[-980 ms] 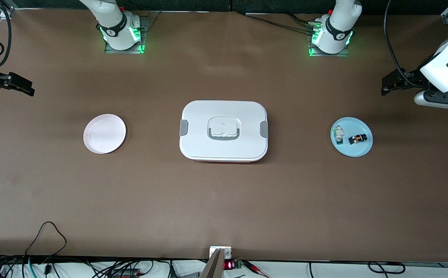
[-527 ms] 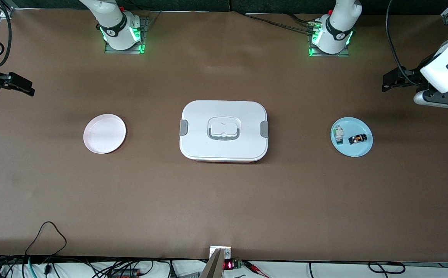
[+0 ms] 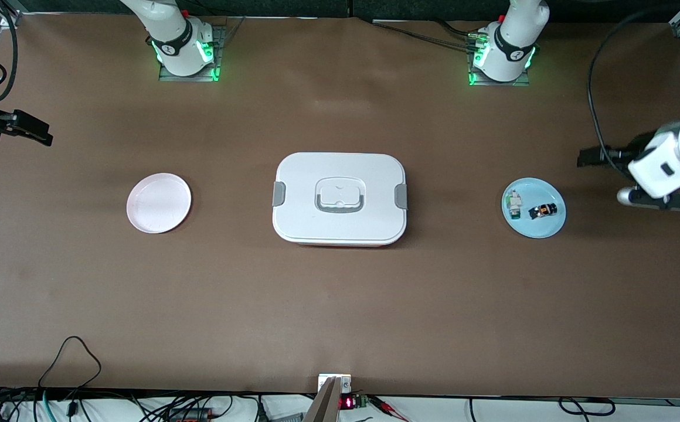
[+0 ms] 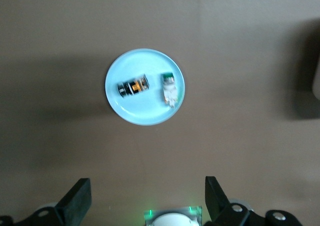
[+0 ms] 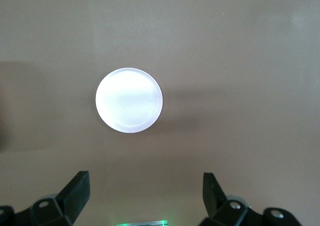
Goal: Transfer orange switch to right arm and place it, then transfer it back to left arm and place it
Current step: 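Reach the left gripper down to the orange switch on the blue plate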
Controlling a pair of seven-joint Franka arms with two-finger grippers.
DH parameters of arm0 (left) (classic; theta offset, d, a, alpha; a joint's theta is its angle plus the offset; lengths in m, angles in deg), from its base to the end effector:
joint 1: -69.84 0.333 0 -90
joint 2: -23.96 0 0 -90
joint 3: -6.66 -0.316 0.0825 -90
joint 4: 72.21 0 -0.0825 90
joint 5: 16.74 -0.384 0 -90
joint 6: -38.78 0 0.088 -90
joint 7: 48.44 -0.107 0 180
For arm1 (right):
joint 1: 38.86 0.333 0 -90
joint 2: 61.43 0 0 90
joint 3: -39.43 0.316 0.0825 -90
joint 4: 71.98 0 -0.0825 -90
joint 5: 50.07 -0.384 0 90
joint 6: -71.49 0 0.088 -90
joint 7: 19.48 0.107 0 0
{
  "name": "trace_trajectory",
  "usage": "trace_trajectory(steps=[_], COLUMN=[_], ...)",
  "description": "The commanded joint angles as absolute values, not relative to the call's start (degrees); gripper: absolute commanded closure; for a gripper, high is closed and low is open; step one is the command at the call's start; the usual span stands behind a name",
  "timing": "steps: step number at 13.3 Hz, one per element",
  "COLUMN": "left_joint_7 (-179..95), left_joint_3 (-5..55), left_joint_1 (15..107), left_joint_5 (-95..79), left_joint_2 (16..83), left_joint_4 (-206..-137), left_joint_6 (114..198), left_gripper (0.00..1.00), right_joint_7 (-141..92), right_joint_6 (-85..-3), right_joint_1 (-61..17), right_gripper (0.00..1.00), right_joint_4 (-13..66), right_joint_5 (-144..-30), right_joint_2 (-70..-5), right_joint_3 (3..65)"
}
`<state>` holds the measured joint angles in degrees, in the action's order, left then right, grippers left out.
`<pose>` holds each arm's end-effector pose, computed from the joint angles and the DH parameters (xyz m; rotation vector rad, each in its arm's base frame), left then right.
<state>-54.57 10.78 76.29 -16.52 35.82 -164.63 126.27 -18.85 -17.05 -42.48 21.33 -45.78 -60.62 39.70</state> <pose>0.5908 0.0267 0.4830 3.0672 -0.1021 -0.4487 0.5517 -0.0405 0.5878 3.0636 -0.1038 -0.1521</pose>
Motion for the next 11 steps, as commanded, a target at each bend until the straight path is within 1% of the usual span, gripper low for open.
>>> trace_trajectory(steps=[1,3,7,9,11], left_joint_7=[-56.09,-56.09,-54.86,-52.76,-52.66], left_joint_3=[10.88,10.88,10.88,10.88,11.05], left_joint_1=[77.83,79.41,80.90,81.26,83.45], left_joint_5=[-17.44,-17.44,-17.35,-17.35,-17.35], left_joint_2=[35.56,35.65,36.00,38.27,41.70], left_joint_4=[-171.50,-178.61,-189.26,-192.52,-192.80], left_joint_6=[134.98,143.59,157.83,164.61,168.05], left_gripper=[0.00,0.00,0.00,0.00,0.00], right_joint_7=[-19.66,-19.57,-19.57,-19.57,-19.57], right_joint_6=[-16.05,-15.96,-15.96,-15.96,-15.96], right_joint_1=[-42.81,-42.73,-42.81,-42.73,-42.81], right_gripper=[0.00,0.00,0.00,0.00,0.00], right_joint_4=[20.83,20.83,20.83,20.83,20.83], right_joint_5=[-46.38,-46.38,-46.38,-46.38,-46.38], right_joint_2=[-61.07,-61.16,-61.16,-61.16,-61.16], right_joint_3=[39.95,40.13,40.13,40.13,40.13])
